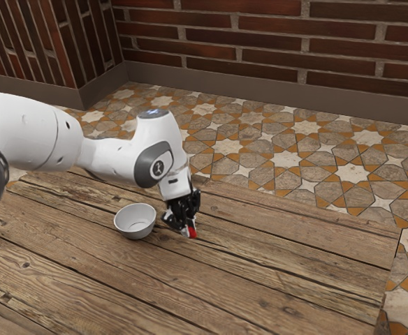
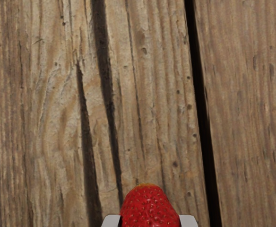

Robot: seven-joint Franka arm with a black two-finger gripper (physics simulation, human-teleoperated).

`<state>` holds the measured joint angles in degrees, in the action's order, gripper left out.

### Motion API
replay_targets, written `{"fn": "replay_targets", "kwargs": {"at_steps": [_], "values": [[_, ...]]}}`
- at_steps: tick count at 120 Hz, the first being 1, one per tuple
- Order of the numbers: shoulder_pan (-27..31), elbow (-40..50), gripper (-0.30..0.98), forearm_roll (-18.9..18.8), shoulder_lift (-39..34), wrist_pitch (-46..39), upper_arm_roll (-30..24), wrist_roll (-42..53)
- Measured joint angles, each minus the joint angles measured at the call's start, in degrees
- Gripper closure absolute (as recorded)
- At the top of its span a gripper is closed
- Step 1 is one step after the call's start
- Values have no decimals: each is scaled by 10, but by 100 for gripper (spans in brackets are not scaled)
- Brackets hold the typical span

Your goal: Take strawberry from the bowl

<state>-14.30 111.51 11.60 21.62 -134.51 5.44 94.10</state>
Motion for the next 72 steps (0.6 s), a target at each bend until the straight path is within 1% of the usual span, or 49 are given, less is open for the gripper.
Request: {"fn": "replay_targets", "kwargs": {"at_steps": [8,23,35,45,53,72], "values": [[0,-3,61,1,10,0,-1,-2],[2,-4,36,3,11,5,-2,-7],[3,0,23,2,-5,8,-2,-13],[9,7,15,0,-55,23,-1,-24],[25,8,11,-3,-102,51,0,-36],[58,5,5,-71,-224,146,6,-99]]}}
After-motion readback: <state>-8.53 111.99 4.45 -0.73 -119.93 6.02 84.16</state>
